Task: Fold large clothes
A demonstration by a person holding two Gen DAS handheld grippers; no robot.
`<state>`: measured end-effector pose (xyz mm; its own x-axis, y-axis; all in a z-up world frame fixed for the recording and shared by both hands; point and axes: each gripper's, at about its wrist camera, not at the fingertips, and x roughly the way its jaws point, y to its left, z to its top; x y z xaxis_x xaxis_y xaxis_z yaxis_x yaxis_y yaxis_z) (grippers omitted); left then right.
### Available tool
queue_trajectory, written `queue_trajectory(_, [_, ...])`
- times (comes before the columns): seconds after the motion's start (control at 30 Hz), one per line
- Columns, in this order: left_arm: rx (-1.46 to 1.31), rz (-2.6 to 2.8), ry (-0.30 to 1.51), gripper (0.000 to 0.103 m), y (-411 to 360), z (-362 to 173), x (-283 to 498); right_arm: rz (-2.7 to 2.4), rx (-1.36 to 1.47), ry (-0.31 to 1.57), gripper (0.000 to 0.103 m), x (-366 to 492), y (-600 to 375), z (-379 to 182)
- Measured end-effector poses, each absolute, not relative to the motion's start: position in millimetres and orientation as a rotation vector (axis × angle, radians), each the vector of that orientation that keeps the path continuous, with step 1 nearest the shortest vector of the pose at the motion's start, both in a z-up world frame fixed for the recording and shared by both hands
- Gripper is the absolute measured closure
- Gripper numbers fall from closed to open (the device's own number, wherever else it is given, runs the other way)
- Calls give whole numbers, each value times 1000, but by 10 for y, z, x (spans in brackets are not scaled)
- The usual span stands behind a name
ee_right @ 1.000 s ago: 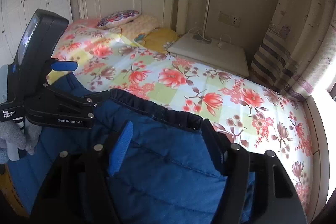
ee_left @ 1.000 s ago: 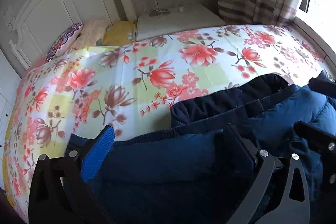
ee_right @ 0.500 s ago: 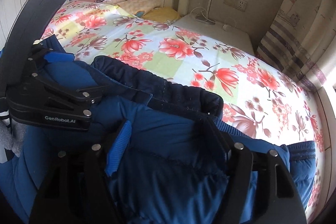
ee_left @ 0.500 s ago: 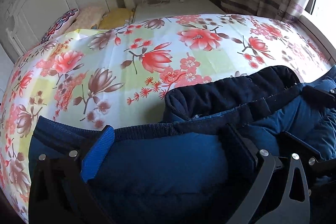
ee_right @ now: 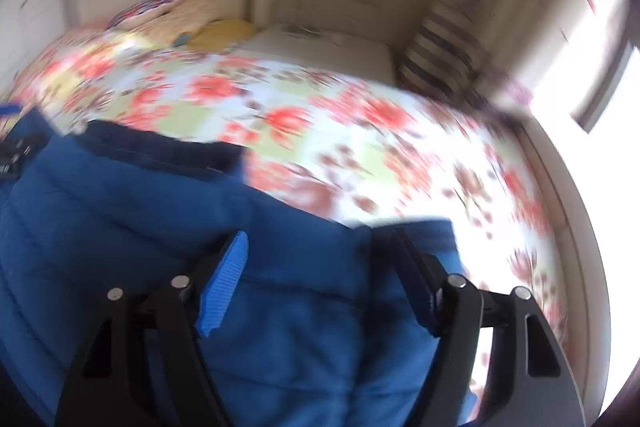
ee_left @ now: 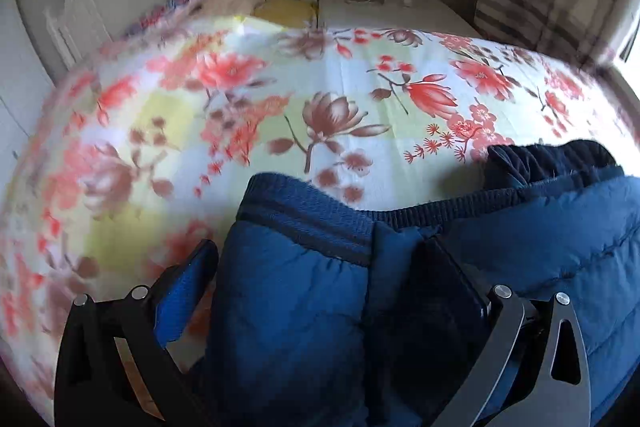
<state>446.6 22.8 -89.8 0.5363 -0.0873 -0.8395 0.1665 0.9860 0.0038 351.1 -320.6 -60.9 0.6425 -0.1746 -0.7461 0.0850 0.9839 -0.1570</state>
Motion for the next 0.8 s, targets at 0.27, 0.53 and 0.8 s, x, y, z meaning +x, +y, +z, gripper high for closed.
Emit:
queue_trajectory(0.27, [-98,-203,1045,4,449,-1009,4529,-82,140,879,26,3545,-3624,-873])
queue_trajectory(0.53, [0,-88,925,6,242,-528,4182,-139,76,891,27,3492,-3469,-697])
queue_trajectory(0.8, [277,-182,864,4,-834,-601,3527,86,-243,799,18,2870,-1962,-332])
